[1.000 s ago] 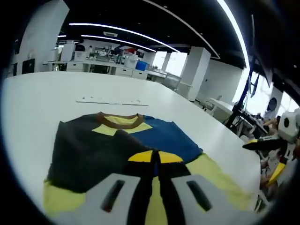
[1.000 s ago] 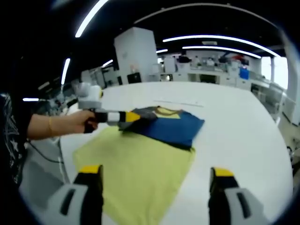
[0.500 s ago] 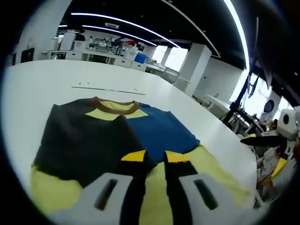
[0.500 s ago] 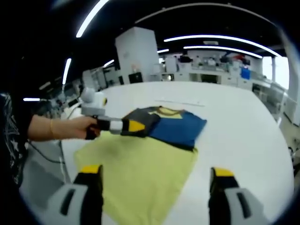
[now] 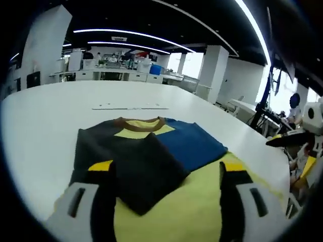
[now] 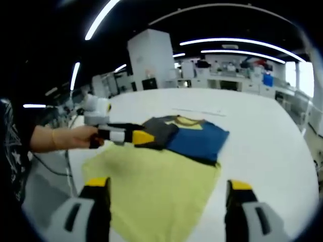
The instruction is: Fold the garment on the visible template until the final outline fits inside the template.
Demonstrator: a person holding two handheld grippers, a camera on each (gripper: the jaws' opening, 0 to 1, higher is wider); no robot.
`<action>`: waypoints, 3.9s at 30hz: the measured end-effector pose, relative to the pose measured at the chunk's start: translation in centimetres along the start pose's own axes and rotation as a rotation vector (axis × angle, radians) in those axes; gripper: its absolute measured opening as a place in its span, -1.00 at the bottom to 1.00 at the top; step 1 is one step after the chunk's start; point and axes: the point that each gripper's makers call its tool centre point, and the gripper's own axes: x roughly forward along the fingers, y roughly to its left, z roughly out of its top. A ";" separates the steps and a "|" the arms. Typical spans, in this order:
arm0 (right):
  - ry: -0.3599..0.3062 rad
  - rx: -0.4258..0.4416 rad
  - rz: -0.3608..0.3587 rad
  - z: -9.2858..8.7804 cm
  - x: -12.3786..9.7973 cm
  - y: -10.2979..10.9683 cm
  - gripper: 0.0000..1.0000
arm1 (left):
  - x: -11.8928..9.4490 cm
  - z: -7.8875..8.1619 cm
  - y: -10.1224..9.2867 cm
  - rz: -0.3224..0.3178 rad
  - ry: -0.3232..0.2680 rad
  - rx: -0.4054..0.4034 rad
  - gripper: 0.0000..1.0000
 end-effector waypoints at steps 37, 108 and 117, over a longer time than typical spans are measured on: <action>0.050 -0.091 0.111 5.2 12.7 6.9 0.20 | -9.5 -0.3 6.9 0.035 0.032 0.211 0.71; 0.120 -0.057 -0.016 4.4 21.8 8.3 -1.00 | -18.3 -4.9 6.2 0.080 0.076 0.142 0.69; -0.010 0.071 -0.058 8.1 19.1 5.3 -1.00 | -18.5 -4.7 6.1 0.090 0.067 0.143 0.71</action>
